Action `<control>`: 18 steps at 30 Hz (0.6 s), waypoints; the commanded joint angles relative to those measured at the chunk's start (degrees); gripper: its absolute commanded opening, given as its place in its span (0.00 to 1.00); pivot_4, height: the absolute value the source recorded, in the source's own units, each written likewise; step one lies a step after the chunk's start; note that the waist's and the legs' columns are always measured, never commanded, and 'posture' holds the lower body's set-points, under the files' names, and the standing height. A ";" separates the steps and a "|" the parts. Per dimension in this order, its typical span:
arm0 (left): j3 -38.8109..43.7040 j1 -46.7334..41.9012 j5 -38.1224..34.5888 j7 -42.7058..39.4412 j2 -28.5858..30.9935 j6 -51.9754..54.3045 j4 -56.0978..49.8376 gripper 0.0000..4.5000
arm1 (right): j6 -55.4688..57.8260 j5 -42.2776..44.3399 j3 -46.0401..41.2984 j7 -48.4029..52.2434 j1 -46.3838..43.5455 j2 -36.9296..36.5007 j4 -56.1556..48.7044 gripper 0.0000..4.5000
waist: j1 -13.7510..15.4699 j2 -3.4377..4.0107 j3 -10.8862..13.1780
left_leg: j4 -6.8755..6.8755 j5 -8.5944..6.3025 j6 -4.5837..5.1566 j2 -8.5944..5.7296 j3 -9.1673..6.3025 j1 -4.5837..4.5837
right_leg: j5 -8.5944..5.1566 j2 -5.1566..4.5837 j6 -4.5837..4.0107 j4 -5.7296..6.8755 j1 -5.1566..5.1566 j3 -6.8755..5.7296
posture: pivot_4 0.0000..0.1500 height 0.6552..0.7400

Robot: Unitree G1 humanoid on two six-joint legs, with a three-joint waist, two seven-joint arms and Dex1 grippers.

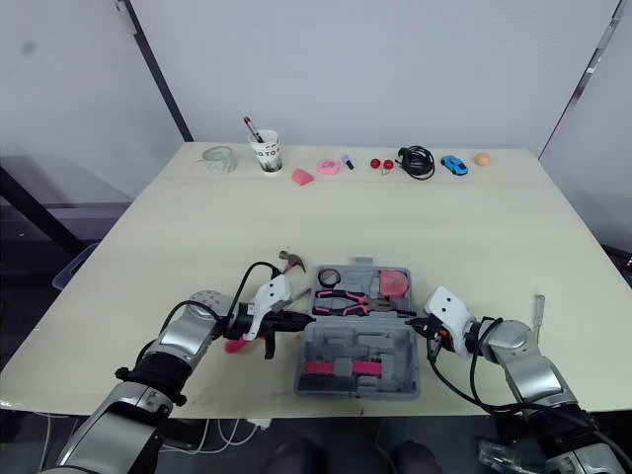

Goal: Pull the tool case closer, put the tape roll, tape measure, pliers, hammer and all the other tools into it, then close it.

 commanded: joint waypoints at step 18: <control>-1.08 -0.20 1.99 -1.44 0.27 -3.21 1.05 0.02 | -4.63 -0.07 -0.30 -1.23 -2.67 2.57 1.68 0.00 | -0.36 0.00 0.00 | 0.00 0.00 0.00 0.03 0.01 0.03 | 0.00 0.04 0.00 0.01 0.00 0.01 | 1.00 1.00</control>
